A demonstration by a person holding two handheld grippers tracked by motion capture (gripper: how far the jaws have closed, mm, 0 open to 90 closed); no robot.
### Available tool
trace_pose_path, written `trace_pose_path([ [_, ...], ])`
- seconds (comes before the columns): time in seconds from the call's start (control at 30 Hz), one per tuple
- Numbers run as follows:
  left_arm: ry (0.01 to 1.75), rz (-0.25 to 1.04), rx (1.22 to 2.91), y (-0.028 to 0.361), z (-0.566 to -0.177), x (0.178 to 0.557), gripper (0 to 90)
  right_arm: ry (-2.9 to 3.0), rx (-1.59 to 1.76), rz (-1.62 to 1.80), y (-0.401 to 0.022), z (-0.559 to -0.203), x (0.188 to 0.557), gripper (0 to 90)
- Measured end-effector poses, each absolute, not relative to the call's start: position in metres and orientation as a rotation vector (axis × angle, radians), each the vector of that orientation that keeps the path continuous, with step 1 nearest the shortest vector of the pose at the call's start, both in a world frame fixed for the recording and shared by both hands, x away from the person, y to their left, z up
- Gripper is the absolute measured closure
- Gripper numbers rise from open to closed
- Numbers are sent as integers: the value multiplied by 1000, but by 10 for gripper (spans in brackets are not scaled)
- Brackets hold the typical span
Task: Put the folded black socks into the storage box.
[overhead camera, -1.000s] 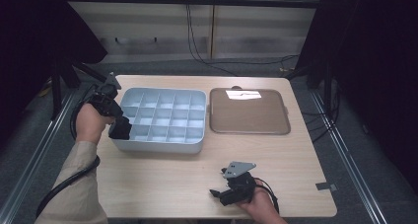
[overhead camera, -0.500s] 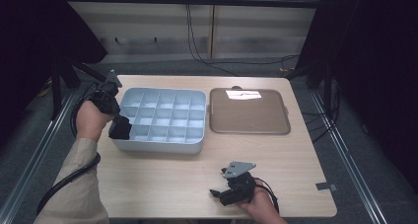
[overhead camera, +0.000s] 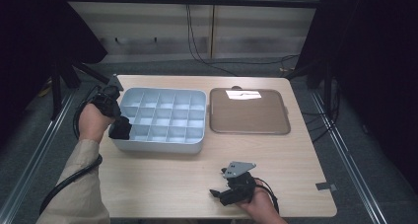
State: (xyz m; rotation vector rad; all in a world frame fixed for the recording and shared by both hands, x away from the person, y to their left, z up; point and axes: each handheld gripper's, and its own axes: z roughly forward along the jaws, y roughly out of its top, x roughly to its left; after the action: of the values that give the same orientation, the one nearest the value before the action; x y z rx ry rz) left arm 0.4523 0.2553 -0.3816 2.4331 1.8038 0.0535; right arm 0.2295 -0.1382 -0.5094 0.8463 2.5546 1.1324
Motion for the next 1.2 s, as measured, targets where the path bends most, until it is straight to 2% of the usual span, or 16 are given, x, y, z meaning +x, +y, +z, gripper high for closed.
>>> trace_pose_path([
  [1.2, 1830, -11, 2393, 258, -425, 449, 900, 2554, 843, 1132, -138, -509, 230, 188],
])
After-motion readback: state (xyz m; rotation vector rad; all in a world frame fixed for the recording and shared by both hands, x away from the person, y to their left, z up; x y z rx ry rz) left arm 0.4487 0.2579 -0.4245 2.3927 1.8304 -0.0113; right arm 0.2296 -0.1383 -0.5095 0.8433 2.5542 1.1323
